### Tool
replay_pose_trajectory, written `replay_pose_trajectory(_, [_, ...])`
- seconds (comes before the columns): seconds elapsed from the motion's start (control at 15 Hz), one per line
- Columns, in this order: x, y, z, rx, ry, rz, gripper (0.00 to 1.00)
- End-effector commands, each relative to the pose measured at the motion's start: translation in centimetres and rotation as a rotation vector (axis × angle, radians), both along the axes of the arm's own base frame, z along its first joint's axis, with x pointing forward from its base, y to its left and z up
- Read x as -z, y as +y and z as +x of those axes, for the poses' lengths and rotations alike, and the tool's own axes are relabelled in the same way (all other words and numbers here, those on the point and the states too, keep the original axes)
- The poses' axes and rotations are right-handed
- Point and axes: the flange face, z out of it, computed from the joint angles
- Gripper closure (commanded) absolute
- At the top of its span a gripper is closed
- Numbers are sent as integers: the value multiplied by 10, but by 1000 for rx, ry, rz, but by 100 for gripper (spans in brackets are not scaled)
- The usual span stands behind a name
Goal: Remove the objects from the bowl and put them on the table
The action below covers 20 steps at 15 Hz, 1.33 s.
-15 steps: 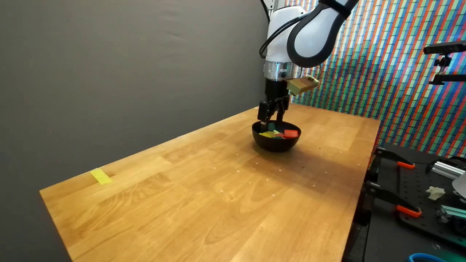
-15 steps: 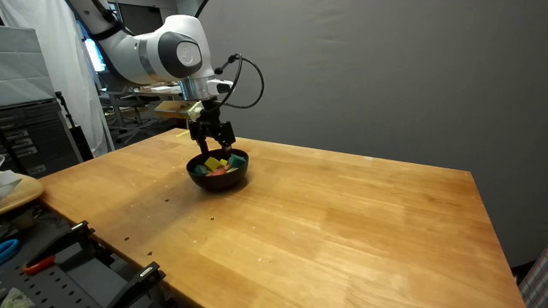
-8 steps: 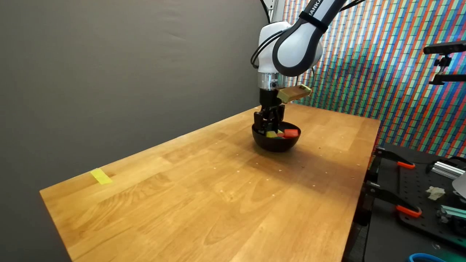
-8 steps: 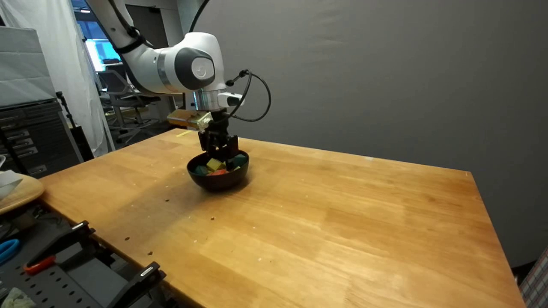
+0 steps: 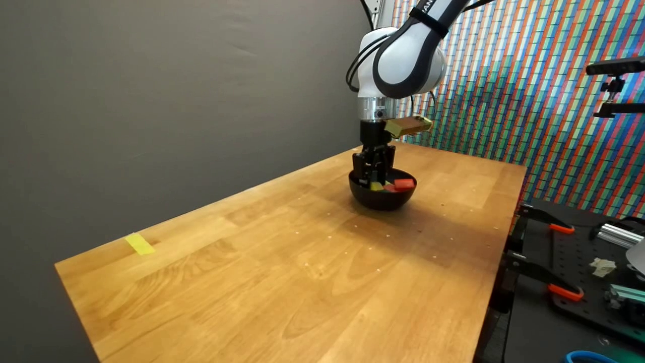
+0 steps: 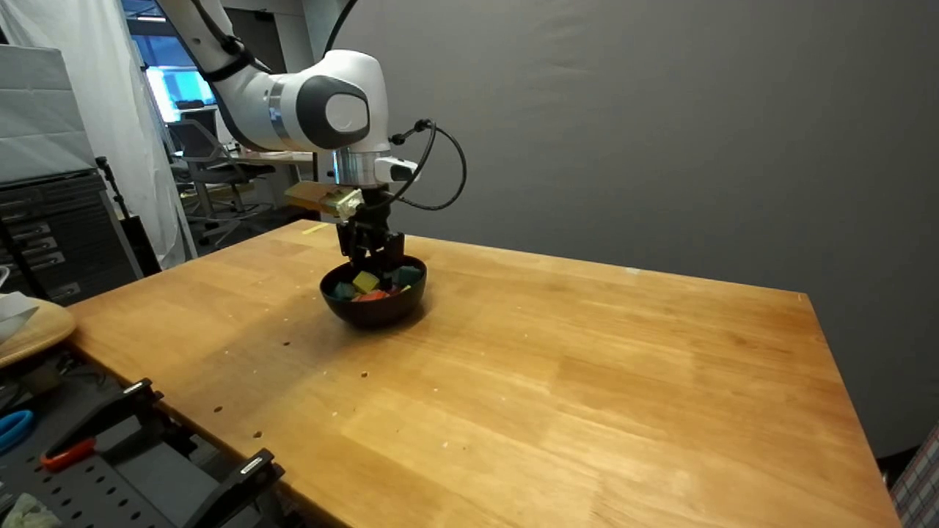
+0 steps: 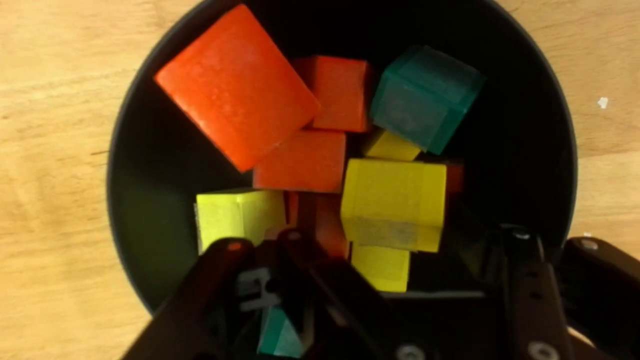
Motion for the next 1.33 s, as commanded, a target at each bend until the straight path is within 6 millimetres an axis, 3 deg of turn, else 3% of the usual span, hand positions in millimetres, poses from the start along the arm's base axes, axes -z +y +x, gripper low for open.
replay_pose_trajectory(0.0, [-24, -10, -13, -6, 11, 62, 28])
replay_pose_trajectory(0.27, [-60, -21, -18, -12, -44, 121, 24])
replay_pose_trajectory(0.53, [-69, -32, -14, 4, -53, 164, 26])
replay_pose_trajectory(0.6, [-66, -33, -12, 4, -49, 155, 6])
replay_pose_trajectory(0.8, [-52, -32, -9, -10, -9, 147, 0])
replay_pose_trajectory(1.27, [-18, -18, -2, -58, 44, 123, 0])
